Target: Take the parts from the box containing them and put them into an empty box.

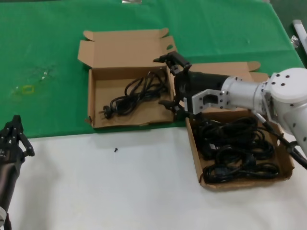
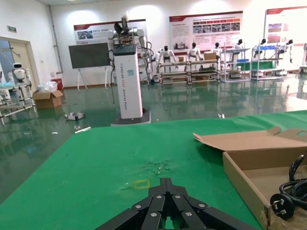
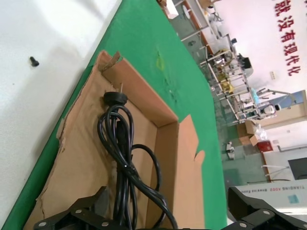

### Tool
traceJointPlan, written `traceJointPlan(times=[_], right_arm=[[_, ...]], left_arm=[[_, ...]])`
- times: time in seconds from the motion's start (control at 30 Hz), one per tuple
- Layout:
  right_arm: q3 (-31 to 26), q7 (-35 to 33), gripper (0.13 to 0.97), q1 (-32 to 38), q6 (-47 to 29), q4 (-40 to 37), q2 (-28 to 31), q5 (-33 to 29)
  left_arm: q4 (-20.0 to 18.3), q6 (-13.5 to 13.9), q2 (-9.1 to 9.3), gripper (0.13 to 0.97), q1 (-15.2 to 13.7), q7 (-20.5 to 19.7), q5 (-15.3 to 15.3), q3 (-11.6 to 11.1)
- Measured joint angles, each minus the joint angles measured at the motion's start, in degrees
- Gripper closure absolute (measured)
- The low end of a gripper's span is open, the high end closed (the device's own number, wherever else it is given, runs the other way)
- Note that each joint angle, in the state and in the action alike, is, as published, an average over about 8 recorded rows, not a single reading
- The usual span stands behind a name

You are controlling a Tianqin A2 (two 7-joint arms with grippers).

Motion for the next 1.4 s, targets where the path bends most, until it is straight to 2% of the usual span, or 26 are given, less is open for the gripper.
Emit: traceJointPlan(times=[0.33,0.47,0.73,0.87,1.13,1.17,1.4], right_arm=[[0.13,3.42,0.175,-2.70,0.80,4.88,1.61,0.12],[0.73,5.41,0.158,-4.39,2.21,6.40,1.59,0.54],[2.44,11.04,0.130,-9.20,6.21,10.71,1.53,1.70],[3.43,14.28,0.129,-11.96,8.49,13.17,1.50,2.37],[5.33,20.64,0.129,-17.29,12.96,17.98,1.43,3.68],[5.57,21.45,0.129,-17.98,13.53,18.60,1.43,3.85],[7.27,27.01,0.129,-22.70,17.48,22.88,1.37,5.01]], left_arm=[[0.00,0.00,0.00,0.938,0.00,0.00,0.00,0.00],[0.00,0.00,0.00,0.929,0.00,0.00,0.00,0.00],[0.00,0.00,0.00,0.832,0.00,0.00,0.00,0.00],[0.00,0.00,0.00,0.832,0.00,0.00,0.00,0.00],[0.00,0.00,0.00,0.665,0.00,0.02,-0.01,0.00],[0.00,0.00,0.00,0.665,0.00,0.02,-0.01,0.00],[0.00,0.00,0.00,0.469,0.00,0.02,-0.01,0.00]])
